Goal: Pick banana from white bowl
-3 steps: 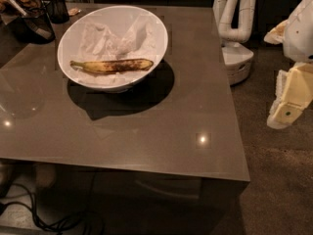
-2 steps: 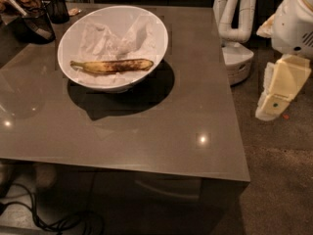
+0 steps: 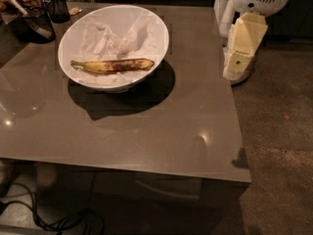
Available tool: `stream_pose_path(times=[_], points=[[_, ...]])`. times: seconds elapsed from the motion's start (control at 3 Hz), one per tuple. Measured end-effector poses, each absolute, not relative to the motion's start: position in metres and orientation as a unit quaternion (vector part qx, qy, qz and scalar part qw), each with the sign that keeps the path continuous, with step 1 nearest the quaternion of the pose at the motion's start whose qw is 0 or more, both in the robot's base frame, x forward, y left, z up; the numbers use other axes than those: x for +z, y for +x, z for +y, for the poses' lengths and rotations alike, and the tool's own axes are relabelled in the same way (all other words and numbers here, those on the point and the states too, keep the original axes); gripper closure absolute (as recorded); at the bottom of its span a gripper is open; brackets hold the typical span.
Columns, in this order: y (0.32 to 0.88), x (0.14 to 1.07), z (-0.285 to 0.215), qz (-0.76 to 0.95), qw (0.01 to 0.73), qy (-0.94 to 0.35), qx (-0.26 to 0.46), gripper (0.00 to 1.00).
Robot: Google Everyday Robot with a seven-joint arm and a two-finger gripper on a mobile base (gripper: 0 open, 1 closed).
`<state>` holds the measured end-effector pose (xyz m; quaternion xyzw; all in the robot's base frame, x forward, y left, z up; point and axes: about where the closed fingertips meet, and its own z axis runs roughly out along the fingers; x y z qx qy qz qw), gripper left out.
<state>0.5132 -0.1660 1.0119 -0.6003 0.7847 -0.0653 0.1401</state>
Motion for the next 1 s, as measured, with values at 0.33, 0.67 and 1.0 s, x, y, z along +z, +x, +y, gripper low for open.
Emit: stream_pose_path(times=[0.33,0.67,1.0], points=[[0.523,1.022,-0.152,0.776,0.161,-0.606,-0.069,0.0],[0.532,1.023,-0.145,0.769,0.178,-0.611,-0.055,0.0],[0.576,1.038,-0.093,0.753,0.199,-0.627,-0.022,0.0]])
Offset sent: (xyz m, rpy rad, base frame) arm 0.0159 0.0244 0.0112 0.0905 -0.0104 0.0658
